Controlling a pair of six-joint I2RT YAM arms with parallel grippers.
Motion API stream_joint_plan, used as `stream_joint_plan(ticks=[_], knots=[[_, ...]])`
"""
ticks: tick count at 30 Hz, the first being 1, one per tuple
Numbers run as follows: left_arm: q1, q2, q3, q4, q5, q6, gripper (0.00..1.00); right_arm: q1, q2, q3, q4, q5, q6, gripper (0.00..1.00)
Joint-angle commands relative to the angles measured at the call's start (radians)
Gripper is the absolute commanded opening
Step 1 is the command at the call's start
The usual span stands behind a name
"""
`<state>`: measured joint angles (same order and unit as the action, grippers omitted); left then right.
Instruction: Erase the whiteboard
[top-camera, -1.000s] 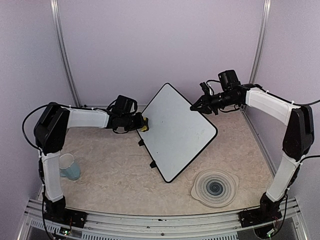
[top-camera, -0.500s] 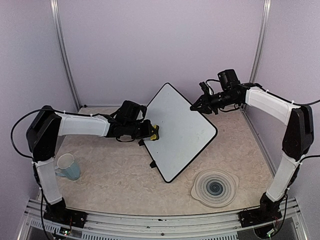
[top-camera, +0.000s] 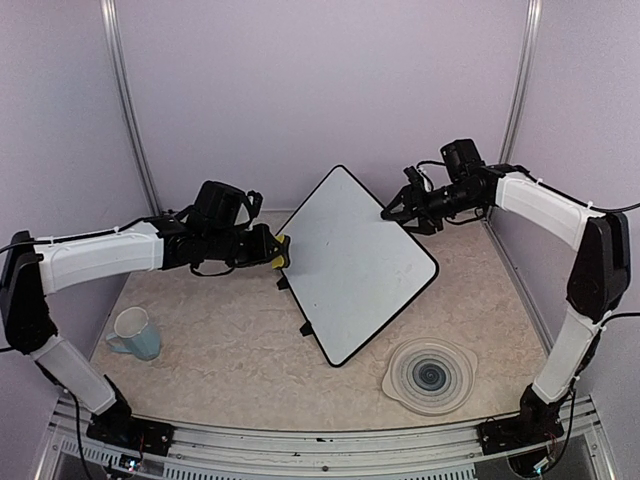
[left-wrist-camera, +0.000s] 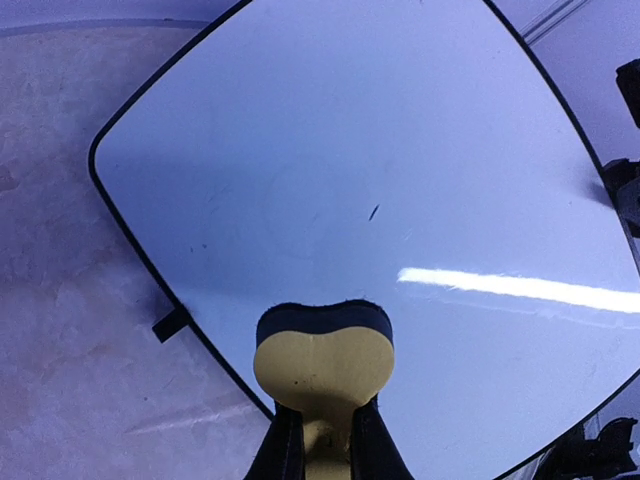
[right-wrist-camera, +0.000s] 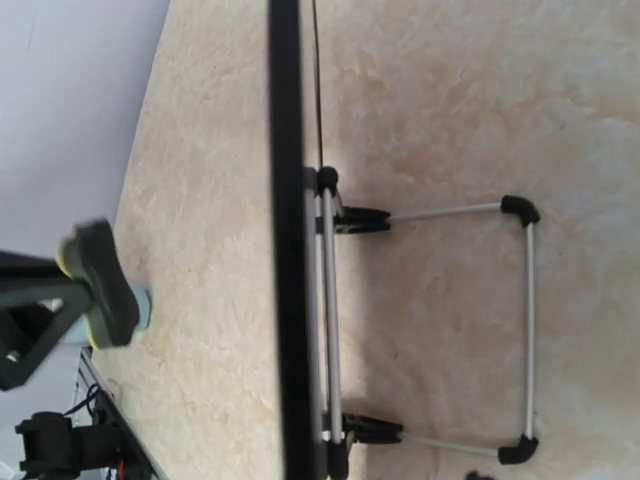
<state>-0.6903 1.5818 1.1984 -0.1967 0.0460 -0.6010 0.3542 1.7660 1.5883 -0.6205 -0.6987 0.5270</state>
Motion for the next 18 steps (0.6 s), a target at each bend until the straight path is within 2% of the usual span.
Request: stream_joint_plan(ticks=[1,7,11,14,18], knots=[[-0.030,-0.069,-0.095,-0.152,-0.057,-0.030,0.00,-0.034,-0.073,0.019,-0.030,-0.015,-0.021,0.64],[-0.145,-0.094,-0.207,-0.304,-0.169,-0.111,0.00,-0.120,-0.168,-0.007,-0.067,0.000,-0.058,0.74],[-0.198,-0.048,-0.238,-0.318,-0.208,-0.144,0.03,-0.171,-0.228,-0.051,-0.065,-0.005,-0.072,0.79],[-0.213,0.003,-0.251,-0.296,-0.204,-0.157,0.10,-0.180,-0.259,-0.091,-0.064,-0.006,-0.074,0.80],[-0.224,0.058,-0.255,-0.265,-0.193,-0.158,0.28,-0.184,-0.301,-0.152,-0.047,-0.003,-0.059,0.81]])
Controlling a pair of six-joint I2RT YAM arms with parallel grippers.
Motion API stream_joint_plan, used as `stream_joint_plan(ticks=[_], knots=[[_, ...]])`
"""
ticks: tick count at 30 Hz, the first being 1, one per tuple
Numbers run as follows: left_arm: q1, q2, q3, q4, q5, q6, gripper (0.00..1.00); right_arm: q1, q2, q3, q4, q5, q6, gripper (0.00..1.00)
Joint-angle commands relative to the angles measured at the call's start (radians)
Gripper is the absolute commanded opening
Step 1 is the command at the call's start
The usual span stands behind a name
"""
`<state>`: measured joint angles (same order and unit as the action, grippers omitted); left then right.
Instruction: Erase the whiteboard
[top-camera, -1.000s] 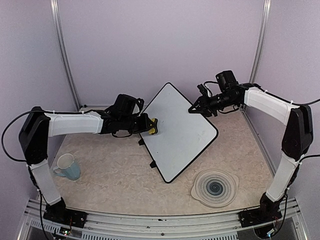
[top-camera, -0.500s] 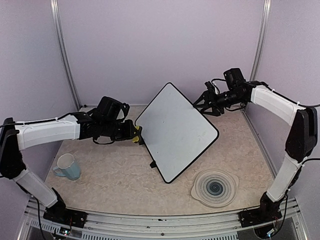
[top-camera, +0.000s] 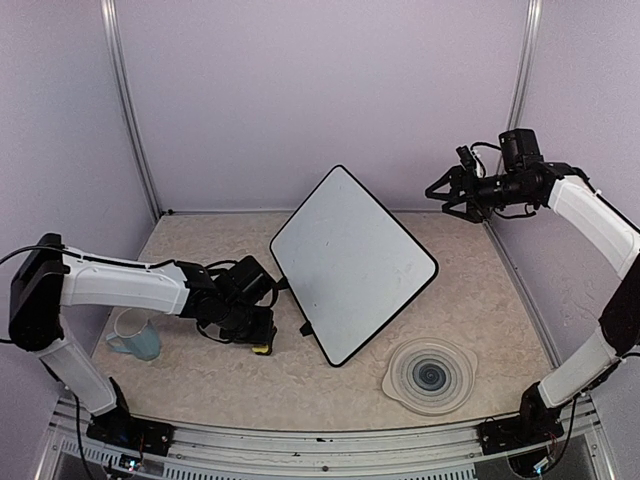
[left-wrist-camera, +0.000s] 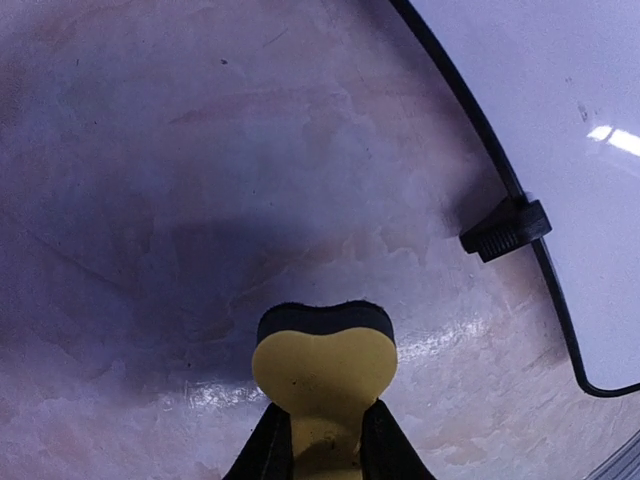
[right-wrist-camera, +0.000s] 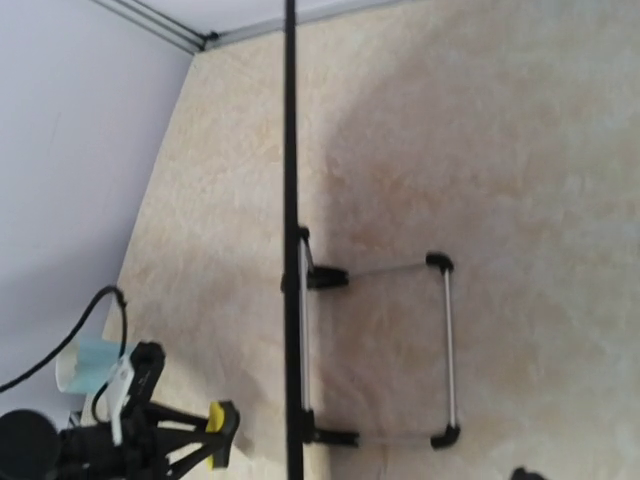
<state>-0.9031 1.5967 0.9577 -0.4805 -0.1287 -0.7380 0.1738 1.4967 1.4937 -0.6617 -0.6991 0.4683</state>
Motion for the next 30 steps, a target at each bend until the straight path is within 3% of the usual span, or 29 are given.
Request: stream_joint_plan(ticks=[1,5,13,18,30], knots=[[-0.012,0.056,-0.013,0.025,-0.014,-0.021,0.33,-0.003,-0.039,-0.067,-0.006,-0.001,0.002,0.81],[-0.014,0.077,-0.007,0.036,0.002,-0.019,0.52,-0.005,-0.053,-0.084,-0.014,0.002,0.001,0.81],[-0.002,0.050,0.001,0.025,0.047,-0.023,0.70,-0.007,-0.058,-0.093,-0.014,0.005,0.001,0.82],[0.035,0.036,0.001,0.005,0.071,-0.033,0.98,-0.023,-0.058,-0.098,-0.011,-0.006,0.001,0.83],[0.173,0.059,-0.117,0.144,0.244,-0.037,0.99,-0.045,-0.056,-0.105,-0.008,-0.029,-0.005,0.84]])
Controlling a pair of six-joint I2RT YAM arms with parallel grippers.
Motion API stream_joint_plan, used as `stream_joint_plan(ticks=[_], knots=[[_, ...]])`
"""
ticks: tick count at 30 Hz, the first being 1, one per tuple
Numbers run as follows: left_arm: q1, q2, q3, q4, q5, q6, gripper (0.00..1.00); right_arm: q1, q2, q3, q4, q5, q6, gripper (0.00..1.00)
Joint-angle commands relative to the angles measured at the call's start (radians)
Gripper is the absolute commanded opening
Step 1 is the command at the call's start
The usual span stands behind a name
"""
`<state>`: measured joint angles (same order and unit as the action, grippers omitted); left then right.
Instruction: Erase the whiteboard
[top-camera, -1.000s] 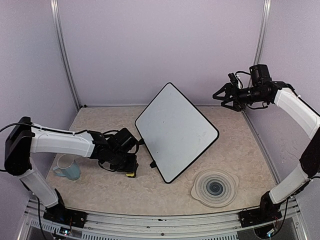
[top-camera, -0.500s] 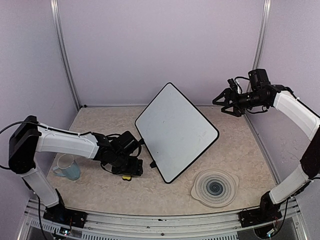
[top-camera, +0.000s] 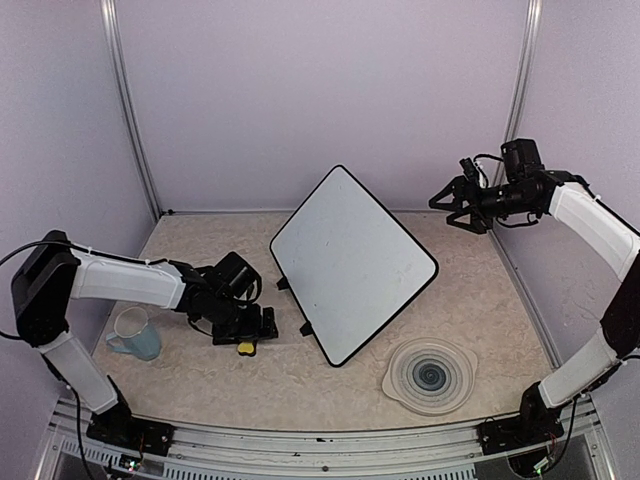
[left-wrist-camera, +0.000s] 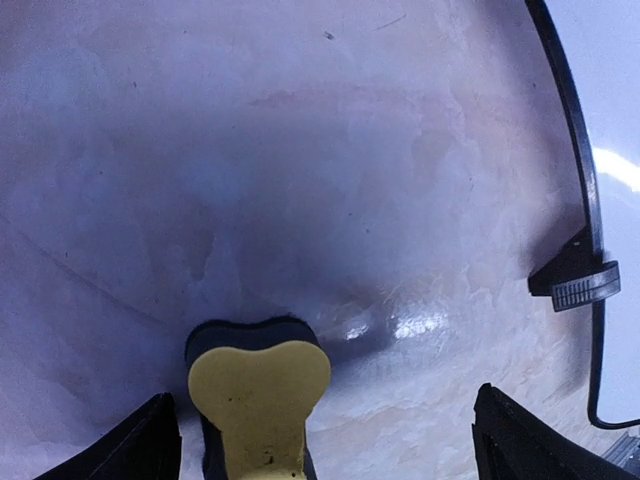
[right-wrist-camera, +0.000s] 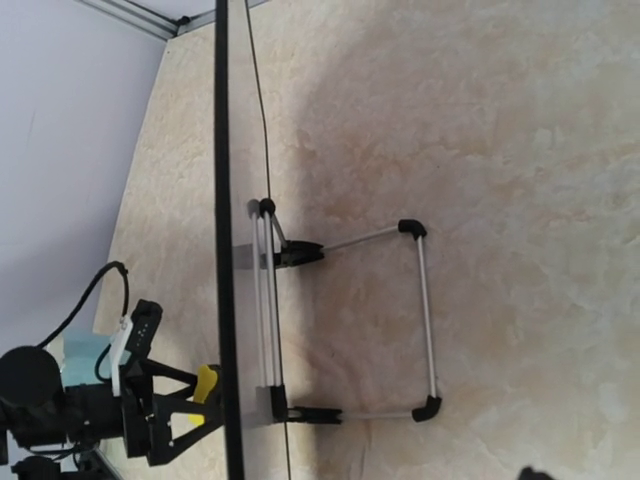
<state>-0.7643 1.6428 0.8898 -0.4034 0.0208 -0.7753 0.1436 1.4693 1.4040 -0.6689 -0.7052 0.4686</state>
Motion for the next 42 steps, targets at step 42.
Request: stream_joint_plan(ticks=[42], knots=[[0.244,-0.523,0.167,-0.116,-0.421,0.084,0.99,-0.122,-0.471,-0.354,0.241,0.144,-0.155,1.00]])
